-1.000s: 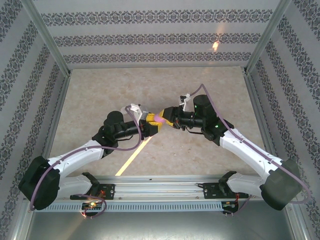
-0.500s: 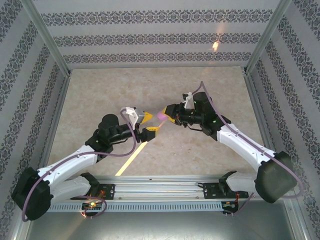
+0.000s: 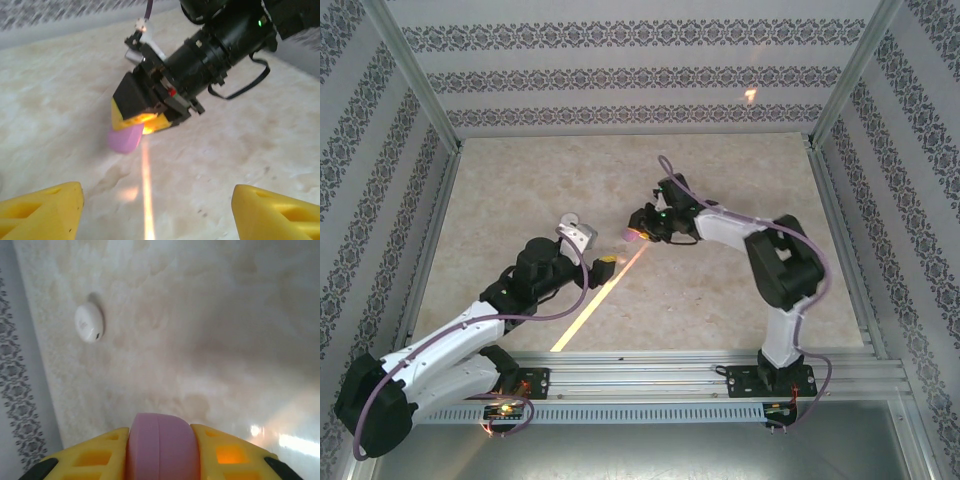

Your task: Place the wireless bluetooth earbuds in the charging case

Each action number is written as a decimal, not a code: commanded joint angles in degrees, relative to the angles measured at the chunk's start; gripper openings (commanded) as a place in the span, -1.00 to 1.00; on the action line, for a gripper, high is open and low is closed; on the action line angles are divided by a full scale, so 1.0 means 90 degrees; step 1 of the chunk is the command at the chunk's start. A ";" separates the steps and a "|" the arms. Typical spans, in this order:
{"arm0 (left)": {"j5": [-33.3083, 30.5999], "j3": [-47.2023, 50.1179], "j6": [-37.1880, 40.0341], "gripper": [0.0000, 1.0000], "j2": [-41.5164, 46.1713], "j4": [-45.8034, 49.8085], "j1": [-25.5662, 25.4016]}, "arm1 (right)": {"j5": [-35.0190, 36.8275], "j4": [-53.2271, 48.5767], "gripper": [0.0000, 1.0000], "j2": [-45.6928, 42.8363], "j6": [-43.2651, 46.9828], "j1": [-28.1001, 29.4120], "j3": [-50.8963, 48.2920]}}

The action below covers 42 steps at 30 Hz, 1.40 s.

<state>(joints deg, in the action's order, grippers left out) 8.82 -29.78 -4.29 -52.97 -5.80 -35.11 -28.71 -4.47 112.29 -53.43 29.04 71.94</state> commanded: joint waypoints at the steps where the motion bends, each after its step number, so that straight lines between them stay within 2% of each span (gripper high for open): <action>1: -0.0776 0.0055 -0.0031 0.56 0.0322 0.0776 0.0095 | 0.0166 -0.0319 -0.52 0.0717 0.0550 0.0056 0.0980; 6: -0.1006 0.0369 -0.0232 0.62 0.0642 0.0889 0.0185 | 0.0571 -0.1241 -0.45 0.1524 0.0975 -0.0020 0.1877; 9: -0.1054 0.0370 -0.0198 0.65 0.0647 0.0969 0.0238 | 0.0641 -0.1408 -0.17 0.1569 0.1067 -0.0060 0.1948; 10: -0.1084 0.0362 -0.0180 0.66 0.0620 0.0974 0.0265 | 0.0702 -0.1483 0.02 0.1535 0.1091 -0.0060 0.1938; 12: -0.1132 0.0336 -0.0111 0.68 0.0559 0.0974 0.0344 | 0.0806 -0.1610 0.16 0.1406 0.1117 -0.0086 0.1885; 17: -0.0976 -0.0071 0.0151 0.72 0.0263 0.1096 0.0908 | 0.1220 -0.1917 0.30 0.0482 0.1303 -0.0259 0.1538; 21: -0.0951 -0.0589 0.0316 0.74 -0.0049 0.1376 0.1490 | 0.1813 -0.2322 0.57 -0.0579 0.1780 -0.0434 0.1168; 24: -0.0813 -0.0867 0.0486 0.78 -0.0310 0.1521 0.2156 | 0.2526 -0.2682 0.78 -0.1486 0.2283 -0.0544 0.0767; 26: -0.0748 -0.1005 0.0464 0.87 -0.0527 0.1526 0.2767 | 0.3191 -0.2888 0.89 -0.2143 0.2661 -0.0612 0.0427; 27: -0.0671 -0.1037 0.0421 0.98 -0.0605 0.1481 0.2997 | 0.3536 -0.2931 0.93 -0.2433 0.2866 -0.0635 0.0235; 30: -0.0298 -0.1010 0.0202 1.00 -0.0925 0.1091 0.3743 | 0.4702 -0.2751 0.96 -0.3497 0.3339 -0.0775 -0.0651; 32: 0.0016 -0.0979 0.0046 1.00 -0.1149 0.0884 0.4043 | 0.5134 -0.2442 0.96 -0.4156 0.3398 -0.1021 -0.1359; 35: 0.0294 -0.0970 -0.0049 1.00 -0.1489 0.0669 0.4251 | 0.5060 -0.2076 0.96 -0.5037 0.3293 -0.1779 -0.2355; 37: 0.0191 -0.0856 -0.0035 1.00 -0.1629 0.0447 0.4283 | 0.4956 -0.1643 0.96 -0.5573 0.3494 -0.2265 -0.3046; 42: -0.0119 0.0113 0.0326 1.00 -0.1537 -0.1227 0.4302 | 0.5043 0.0531 0.96 -0.6910 0.4822 -0.2816 -0.5120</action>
<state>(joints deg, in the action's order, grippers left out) 8.75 -33.04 -3.25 -67.77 -5.74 3.09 15.00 -13.93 54.74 -19.07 4.71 32.86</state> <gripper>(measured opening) 0.999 0.982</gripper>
